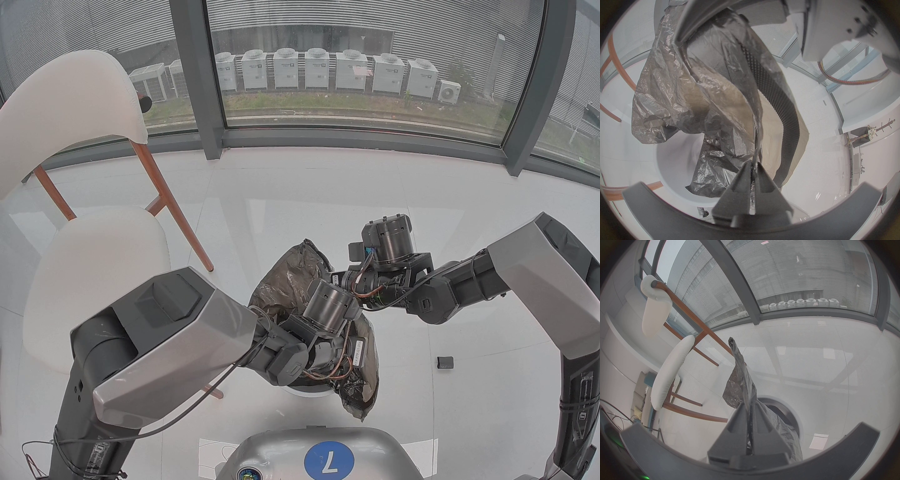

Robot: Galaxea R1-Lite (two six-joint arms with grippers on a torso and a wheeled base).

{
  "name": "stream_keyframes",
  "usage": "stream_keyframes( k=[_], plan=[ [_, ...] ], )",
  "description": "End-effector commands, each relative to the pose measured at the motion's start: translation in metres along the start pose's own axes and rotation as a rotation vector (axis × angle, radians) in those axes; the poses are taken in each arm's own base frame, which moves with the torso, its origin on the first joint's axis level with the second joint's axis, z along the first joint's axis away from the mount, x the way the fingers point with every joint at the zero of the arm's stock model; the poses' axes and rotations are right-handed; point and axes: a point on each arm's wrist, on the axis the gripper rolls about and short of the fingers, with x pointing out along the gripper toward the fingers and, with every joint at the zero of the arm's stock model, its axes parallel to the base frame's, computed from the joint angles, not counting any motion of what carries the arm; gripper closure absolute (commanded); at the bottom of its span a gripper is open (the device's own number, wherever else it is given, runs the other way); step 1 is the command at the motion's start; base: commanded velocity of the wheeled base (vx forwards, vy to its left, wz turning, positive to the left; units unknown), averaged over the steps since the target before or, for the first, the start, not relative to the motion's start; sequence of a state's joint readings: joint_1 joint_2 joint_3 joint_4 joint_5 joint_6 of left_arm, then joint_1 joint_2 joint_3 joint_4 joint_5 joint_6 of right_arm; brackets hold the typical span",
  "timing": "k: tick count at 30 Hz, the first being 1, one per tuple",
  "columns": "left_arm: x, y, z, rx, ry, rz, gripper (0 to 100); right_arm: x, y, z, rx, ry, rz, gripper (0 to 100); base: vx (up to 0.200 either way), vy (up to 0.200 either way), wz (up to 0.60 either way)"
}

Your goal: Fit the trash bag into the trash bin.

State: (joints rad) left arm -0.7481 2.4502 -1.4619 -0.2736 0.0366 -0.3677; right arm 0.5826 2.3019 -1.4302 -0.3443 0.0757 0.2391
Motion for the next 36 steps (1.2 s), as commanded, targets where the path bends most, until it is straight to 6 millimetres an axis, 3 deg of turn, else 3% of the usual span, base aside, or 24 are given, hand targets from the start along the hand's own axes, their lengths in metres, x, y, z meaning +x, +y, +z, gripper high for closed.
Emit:
stream_keyframes(
  k=[1, 7, 14, 20, 31, 36],
  plan=[
    [0.002, 0.000, -0.002, 0.000, 0.004, 0.002, 100, 0.000, -0.001, 0.000, 0.001, 0.000, -0.002, 100, 0.000, 0.000, 0.00],
    [-0.001, 0.002, 0.001, -0.008, 0.003, 0.005, 100, -0.001, -0.004, 0.000, 0.005, 0.000, -0.013, 100, 0.000, 0.000, 0.00],
    [-0.012, -0.012, 0.008, -0.041, -0.023, -0.029, 100, -0.006, -0.016, -0.001, 0.016, 0.015, -0.043, 100, 0.000, 0.000, 0.00],
    [-0.013, -0.029, 0.003, -0.044, -0.018, -0.061, 100, -0.008, -0.021, -0.018, 0.021, 0.073, -0.070, 100, 0.000, 0.000, 0.00],
    [-0.015, -0.019, -0.009, -0.072, 0.028, -0.025, 100, 0.010, -0.022, -0.037, 0.017, 0.116, -0.071, 100, 0.000, 0.000, 0.00],
    [-0.017, -0.015, -0.004, -0.085, 0.010, -0.003, 100, 0.021, -0.026, -0.036, 0.019, 0.104, -0.075, 100, 0.000, 0.000, 0.00]
  ],
)
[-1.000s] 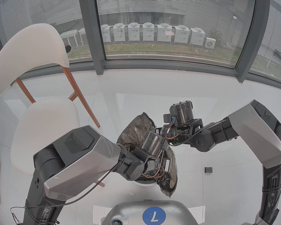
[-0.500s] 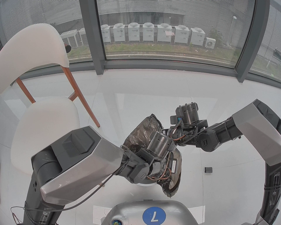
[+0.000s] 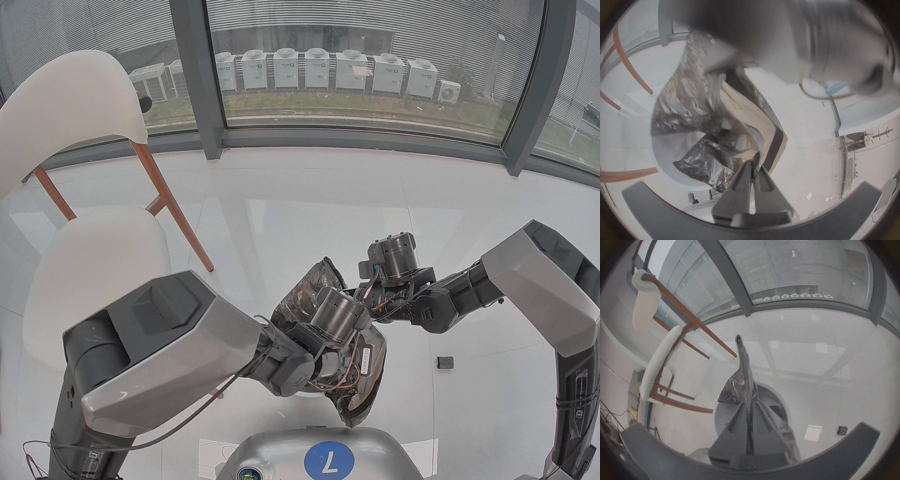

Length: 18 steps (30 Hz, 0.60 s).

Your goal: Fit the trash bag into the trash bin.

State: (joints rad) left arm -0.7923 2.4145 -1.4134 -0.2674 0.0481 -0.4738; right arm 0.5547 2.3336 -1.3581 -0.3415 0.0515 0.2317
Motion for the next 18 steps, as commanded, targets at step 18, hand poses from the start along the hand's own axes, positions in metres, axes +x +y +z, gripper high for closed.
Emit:
stream_keyframes(
  k=[18],
  plan=[
    [-0.009, 0.000, 0.008, -0.007, -0.022, 0.003, 100, 0.016, -0.011, 0.006, -0.019, -0.028, -0.029, 100, 0.000, 0.000, 0.00]
  ],
)
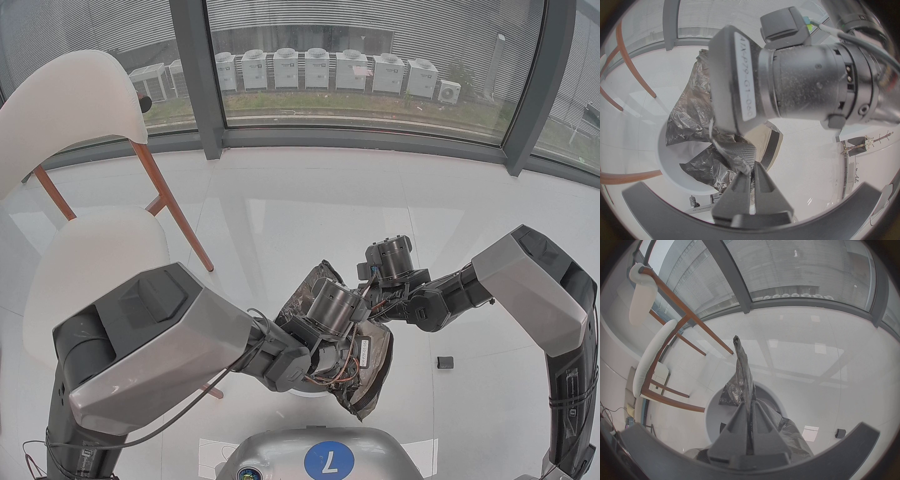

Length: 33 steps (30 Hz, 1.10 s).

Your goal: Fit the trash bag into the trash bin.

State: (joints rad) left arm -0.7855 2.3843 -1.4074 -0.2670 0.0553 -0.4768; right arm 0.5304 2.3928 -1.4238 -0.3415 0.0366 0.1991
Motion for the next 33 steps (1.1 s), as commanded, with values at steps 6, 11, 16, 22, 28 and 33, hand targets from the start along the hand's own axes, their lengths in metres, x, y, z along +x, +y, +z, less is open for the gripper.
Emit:
stream_keyframes(
  k=[6, 11, 16, 22, 28, 33],
  plan=[
    [0.001, 0.001, -0.001, 0.001, 0.004, 0.002, 100, -0.005, 0.002, 0.013, 0.006, -0.040, 0.011, 0, 0.000, 0.000, 0.00],
    [0.000, 0.002, 0.000, -0.001, 0.003, 0.006, 100, -0.019, -0.010, 0.027, 0.026, -0.070, -0.010, 0, 0.000, 0.000, 0.00],
    [0.000, 0.004, 0.001, -0.004, -0.001, 0.010, 100, -0.048, -0.045, 0.042, 0.078, -0.066, -0.085, 0, 0.000, 0.000, 0.00],
    [-0.003, 0.004, 0.004, -0.006, -0.010, 0.008, 100, -0.093, -0.079, 0.047, 0.145, 0.007, -0.164, 0, 0.000, 0.000, 0.00],
    [-0.012, 0.008, 0.013, -0.017, -0.022, 0.019, 100, -0.123, -0.075, 0.020, 0.159, 0.147, -0.162, 0, 0.000, 0.000, 0.00],
    [-0.027, 0.023, 0.021, -0.039, -0.008, 0.070, 100, -0.128, -0.049, -0.004, 0.114, 0.234, -0.084, 0, 0.000, 0.000, 0.00]
  ],
)
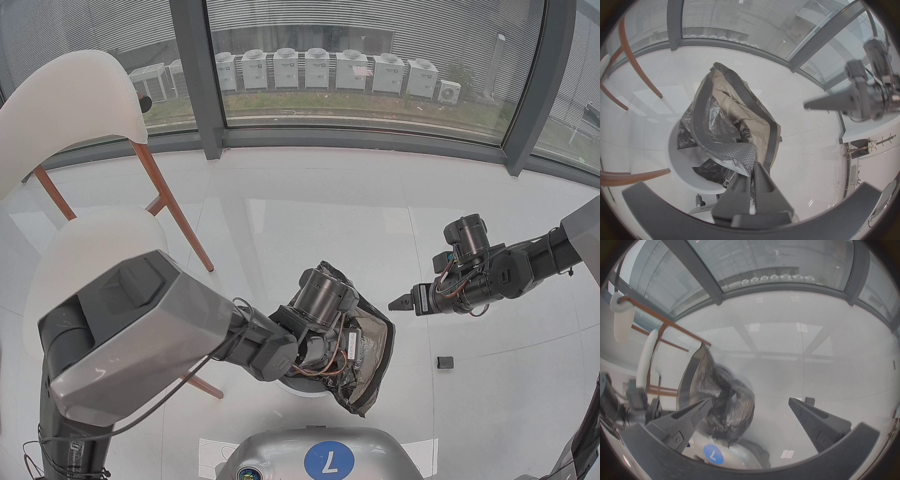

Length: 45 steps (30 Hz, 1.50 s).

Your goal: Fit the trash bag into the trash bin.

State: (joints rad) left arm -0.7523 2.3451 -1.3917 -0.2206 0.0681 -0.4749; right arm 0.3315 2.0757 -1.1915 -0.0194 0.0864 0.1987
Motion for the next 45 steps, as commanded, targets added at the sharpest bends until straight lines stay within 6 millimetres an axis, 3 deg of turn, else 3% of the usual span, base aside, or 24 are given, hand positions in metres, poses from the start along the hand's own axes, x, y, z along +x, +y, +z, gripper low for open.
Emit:
stream_keyframes(
  k=[1, 11, 23, 33, 45],
  plan=[
    [-0.019, 0.013, 0.013, -0.023, -0.016, 0.029, 100, -0.018, 0.020, -0.022, -0.055, 0.049, 0.059, 0, 0.000, 0.000, 0.00],
    [-0.030, 0.017, 0.008, -0.024, 0.002, 0.038, 100, 0.008, 0.032, -0.034, -0.094, 0.102, 0.074, 0, 0.000, 0.000, 0.00],
    [-0.030, 0.016, 0.008, -0.023, 0.001, 0.033, 100, 0.056, 0.035, -0.045, -0.142, 0.094, 0.089, 0, 0.000, 0.000, 0.00],
    [-0.029, 0.014, 0.007, -0.020, 0.004, 0.027, 100, 0.081, 0.037, -0.024, -0.144, 0.040, 0.114, 0, 0.000, 0.000, 0.00],
    [-0.028, 0.015, 0.006, -0.019, 0.007, 0.028, 100, 0.113, 0.033, -0.027, -0.152, 0.062, 0.140, 0, 0.000, 0.000, 0.00]
  ],
)
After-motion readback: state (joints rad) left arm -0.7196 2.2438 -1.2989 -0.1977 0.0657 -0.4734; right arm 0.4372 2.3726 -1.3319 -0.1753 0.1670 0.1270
